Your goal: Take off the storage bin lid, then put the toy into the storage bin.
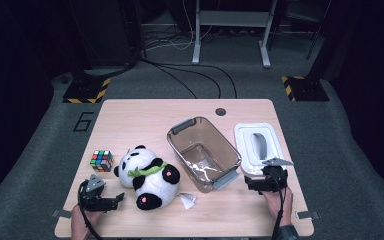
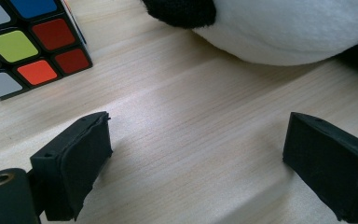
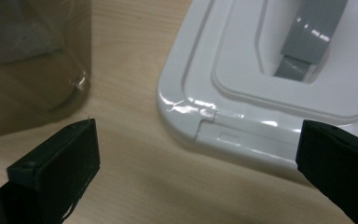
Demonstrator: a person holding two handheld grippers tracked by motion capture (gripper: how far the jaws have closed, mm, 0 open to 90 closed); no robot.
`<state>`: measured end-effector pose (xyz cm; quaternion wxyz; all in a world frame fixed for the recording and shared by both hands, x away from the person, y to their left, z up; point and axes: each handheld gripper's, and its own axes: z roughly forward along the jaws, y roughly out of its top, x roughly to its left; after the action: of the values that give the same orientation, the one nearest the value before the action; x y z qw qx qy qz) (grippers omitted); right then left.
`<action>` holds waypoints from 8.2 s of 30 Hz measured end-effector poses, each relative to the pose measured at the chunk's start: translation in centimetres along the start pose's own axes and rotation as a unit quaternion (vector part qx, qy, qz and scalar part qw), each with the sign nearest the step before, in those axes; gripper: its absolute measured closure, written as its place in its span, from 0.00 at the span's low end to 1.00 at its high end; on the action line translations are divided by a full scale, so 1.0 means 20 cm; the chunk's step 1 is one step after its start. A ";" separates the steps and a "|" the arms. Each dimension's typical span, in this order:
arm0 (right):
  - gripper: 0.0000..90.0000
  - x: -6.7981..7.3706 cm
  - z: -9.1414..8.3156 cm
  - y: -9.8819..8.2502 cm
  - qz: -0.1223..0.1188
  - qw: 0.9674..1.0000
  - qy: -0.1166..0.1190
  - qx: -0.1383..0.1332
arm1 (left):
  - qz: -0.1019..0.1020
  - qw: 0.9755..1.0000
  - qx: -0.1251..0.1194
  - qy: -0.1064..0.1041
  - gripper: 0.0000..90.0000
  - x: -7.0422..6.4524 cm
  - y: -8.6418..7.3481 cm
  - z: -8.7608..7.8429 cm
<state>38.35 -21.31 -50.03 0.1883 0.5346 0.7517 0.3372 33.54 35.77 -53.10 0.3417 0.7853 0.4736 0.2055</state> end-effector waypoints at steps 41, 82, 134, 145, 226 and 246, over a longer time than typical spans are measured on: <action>0.00 0.15 0.03 -0.20 -0.048 0.999 -0.011 -0.002 | 0.020 1.000 0.011 -0.021 0.07 -0.04 0.00 -0.01; 0.00 0.15 0.03 -0.20 -0.048 0.999 -0.009 -0.003 | 0.085 0.990 -0.070 -0.090 0.00 -0.22 0.57 -0.27; 0.01 0.15 0.03 -0.20 -0.047 0.999 -0.011 -0.004 | 0.116 0.982 -0.022 -0.148 0.82 -0.35 0.56 -0.06; 0.01 0.15 0.03 -0.20 -0.047 0.999 -0.011 -0.004 | 0.097 0.982 -0.007 -0.161 0.71 -0.33 0.57 -0.03; 0.01 0.15 0.03 -0.20 -0.045 0.999 -0.013 -0.004 | 0.198 0.959 -0.112 -0.167 0.84 -0.31 0.70 -0.36; 0.01 0.15 0.03 -0.20 -0.046 0.999 -0.013 -0.005 | 0.217 0.953 -0.133 -0.166 0.84 -0.32 0.85 -0.48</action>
<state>34.94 -19.16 -52.99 0.2157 0.5029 0.7715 0.3247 34.74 28.02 -34.12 0.4638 0.8396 0.1972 0.2027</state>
